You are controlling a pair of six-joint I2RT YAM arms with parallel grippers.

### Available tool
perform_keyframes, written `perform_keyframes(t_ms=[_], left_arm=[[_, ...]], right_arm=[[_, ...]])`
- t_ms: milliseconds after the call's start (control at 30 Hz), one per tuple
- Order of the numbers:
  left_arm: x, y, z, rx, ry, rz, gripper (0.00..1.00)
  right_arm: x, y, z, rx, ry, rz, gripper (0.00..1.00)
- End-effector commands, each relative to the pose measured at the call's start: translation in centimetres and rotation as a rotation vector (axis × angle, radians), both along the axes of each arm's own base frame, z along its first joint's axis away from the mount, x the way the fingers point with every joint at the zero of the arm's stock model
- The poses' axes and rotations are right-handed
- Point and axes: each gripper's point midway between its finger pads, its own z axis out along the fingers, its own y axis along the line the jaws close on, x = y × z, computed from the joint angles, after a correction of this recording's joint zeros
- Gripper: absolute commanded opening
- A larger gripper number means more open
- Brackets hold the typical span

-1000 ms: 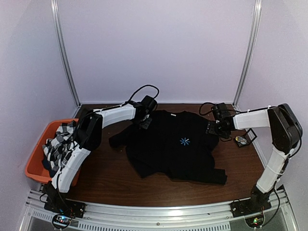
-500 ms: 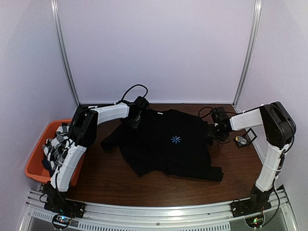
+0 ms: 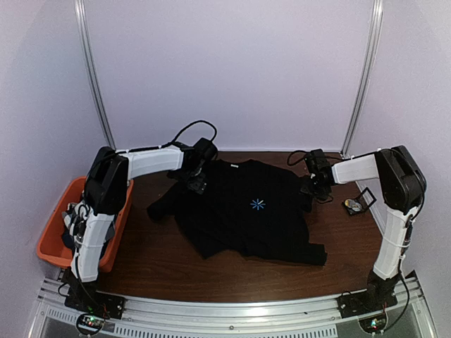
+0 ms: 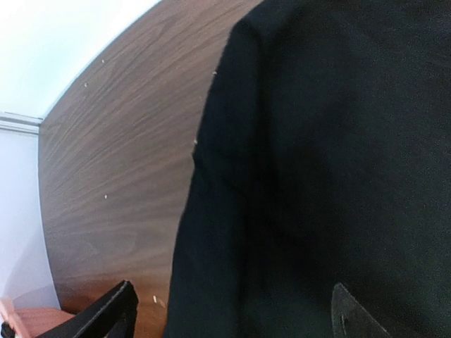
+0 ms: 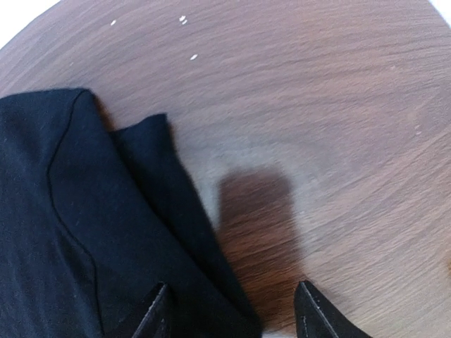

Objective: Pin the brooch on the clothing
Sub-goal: Smooth out the flattened clothing at the center of the board.

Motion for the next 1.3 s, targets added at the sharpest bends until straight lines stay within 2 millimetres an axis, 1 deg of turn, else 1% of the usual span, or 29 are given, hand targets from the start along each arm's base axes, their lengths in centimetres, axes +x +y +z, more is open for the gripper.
perform_keyframes(t_ms=[0, 67, 133, 200, 300, 400, 500, 567, 667, 733, 800, 833, 900, 967, 1000, 1033, 1067, 1167, 1233, 1267], left_arm=[[-5.2, -3.7, 3.1, -0.048, -0.014, -0.073, 0.98], [-7.6, -4.5, 2.7, -0.035, 0.002, -0.104, 0.98], [-9.7, -4.7, 1.9, -0.031, 0.026, -0.119, 0.98], [-11.3, -4.8, 1.1, -0.056, 0.055, -0.131, 0.98], [-13.1, -4.5, 0.7, -0.125, 0.081, -0.140, 0.98], [-14.1, -3.9, 0.5, -0.146, 0.096, -0.144, 0.98], [-15.2, -3.6, -0.2, -0.164, 0.131, -0.156, 0.98], [-15.8, -3.4, -1.0, -0.170, 0.151, -0.158, 0.97], [-16.8, -3.1, -2.4, -0.178, 0.198, -0.159, 0.96], [-17.4, -2.6, -2.8, -0.175, 0.213, -0.151, 0.96], [-17.7, -2.0, -3.0, -0.162, 0.211, -0.141, 0.96], [-17.8, -1.6, -2.8, -0.158, 0.206, -0.131, 0.95], [-17.7, -1.4, -1.4, -0.181, 0.172, -0.118, 0.96], [-17.7, -1.9, 0.5, -0.251, 0.128, -0.133, 0.98], [-17.8, -2.1, 1.5, -0.288, 0.109, -0.141, 0.98], [-17.8, -2.6, 3.0, -0.338, 0.081, -0.154, 0.98], [-17.9, -2.9, 4.1, -0.382, 0.062, -0.167, 0.98], [-19.3, -3.8, 7.4, -0.491, 0.007, -0.215, 0.98], [-21.1, -4.4, 8.9, -0.546, -0.001, -0.258, 0.98], [-22.2, -4.8, 9.0, -0.561, 0.013, -0.285, 0.98]], right_arm=[[0.0, -3.0, 0.5, -0.132, 0.024, -0.115, 0.60], [-0.1, -4.2, 0.7, -0.190, 0.035, -0.160, 0.60], [0.1, -4.8, 0.7, -0.232, 0.049, -0.177, 0.60], [0.3, -5.1, 0.4, -0.252, 0.070, -0.178, 0.60], [0.5, -5.1, -0.2, -0.276, 0.096, -0.165, 0.59], [0.5, -5.4, -0.5, -0.296, 0.105, -0.159, 0.58], [0.6, -5.9, -0.6, -0.292, 0.126, -0.176, 0.58], [0.7, -6.0, -0.7, -0.294, 0.153, -0.187, 0.56], [0.8, -6.2, -1.2, -0.328, 0.207, -0.184, 0.56], [0.6, -6.4, -0.9, -0.340, 0.211, -0.186, 0.56], [0.5, -6.6, -0.1, -0.343, 0.187, -0.192, 0.56], [0.4, -6.6, 0.5, -0.337, 0.173, -0.193, 0.56], [0.3, -6.1, 1.5, -0.300, 0.148, -0.173, 0.58], [0.0, -5.2, 2.8, -0.248, 0.121, -0.135, 0.63], [-0.1, -4.7, 4.2, -0.215, 0.079, -0.109, 0.66], [-0.4, -4.1, 4.5, -0.191, 0.065, -0.081, 0.68], [-0.8, -3.6, 5.5, -0.163, 0.035, -0.054, 0.72], [-2.3, -2.4, 8.9, -0.115, -0.055, 0.021, 0.84], [-3.5, -1.6, 10.8, -0.118, -0.083, 0.080, 0.88], [-4.3, -1.2, 11.8, -0.124, -0.096, 0.104, 0.89]])
